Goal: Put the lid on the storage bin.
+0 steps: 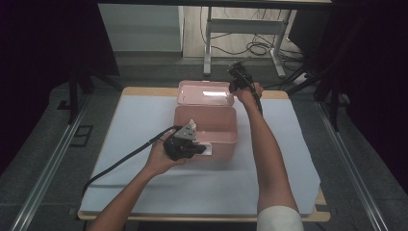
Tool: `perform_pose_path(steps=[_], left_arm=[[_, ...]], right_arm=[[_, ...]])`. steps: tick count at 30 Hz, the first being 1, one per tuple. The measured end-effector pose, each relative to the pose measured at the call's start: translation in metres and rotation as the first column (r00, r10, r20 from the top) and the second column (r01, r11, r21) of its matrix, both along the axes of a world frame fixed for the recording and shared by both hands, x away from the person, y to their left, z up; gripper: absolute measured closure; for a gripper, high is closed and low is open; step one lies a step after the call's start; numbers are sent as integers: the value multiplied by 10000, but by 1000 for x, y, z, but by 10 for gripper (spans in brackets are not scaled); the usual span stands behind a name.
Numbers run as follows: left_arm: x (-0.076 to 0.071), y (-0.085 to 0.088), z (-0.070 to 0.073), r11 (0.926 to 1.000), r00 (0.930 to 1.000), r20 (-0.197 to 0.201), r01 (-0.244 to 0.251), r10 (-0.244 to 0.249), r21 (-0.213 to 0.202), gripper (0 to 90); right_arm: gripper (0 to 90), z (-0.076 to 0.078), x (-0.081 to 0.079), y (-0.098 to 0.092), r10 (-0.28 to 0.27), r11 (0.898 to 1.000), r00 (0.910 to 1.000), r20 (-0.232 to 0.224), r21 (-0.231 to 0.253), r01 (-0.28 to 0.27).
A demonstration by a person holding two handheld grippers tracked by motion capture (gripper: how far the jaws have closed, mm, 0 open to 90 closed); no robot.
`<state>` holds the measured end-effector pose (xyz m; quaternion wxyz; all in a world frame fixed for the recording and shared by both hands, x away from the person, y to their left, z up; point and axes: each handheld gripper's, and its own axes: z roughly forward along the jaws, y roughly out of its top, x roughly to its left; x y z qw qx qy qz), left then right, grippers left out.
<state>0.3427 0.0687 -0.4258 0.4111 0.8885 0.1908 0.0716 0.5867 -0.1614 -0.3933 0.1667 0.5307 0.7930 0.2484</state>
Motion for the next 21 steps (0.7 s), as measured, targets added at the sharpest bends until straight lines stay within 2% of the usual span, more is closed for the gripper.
perform_pose_path(steps=[3,6,9,12,17,21], left_arm=[[-1,0,0,10000,10000,35,-18,18,21,900],[0,0,0,10000,10000,2,1,-1,-2,900],[0,0,0,10000,10000,8,19,-19,1,900],[0,0,0,10000,10000,39,16,-16,15,900],[-1,0,0,10000,10000,83,20,-21,38,900],[-1,0,0,10000,9999,137,-2,1,58,900]], right_arm=[[840,-1,2,0,-104,9999,9999,79,124,103],[781,-1,4,0,-248,9997,9994,236,38,247],[746,-3,8,-2,-403,9992,9991,142,13,403],[717,-9,12,-4,-590,9982,9980,-210,106,592],[706,-20,19,-3,-774,9964,9951,-612,287,792],[778,-26,22,-3,-968,9936,9916,-860,498,1013]])
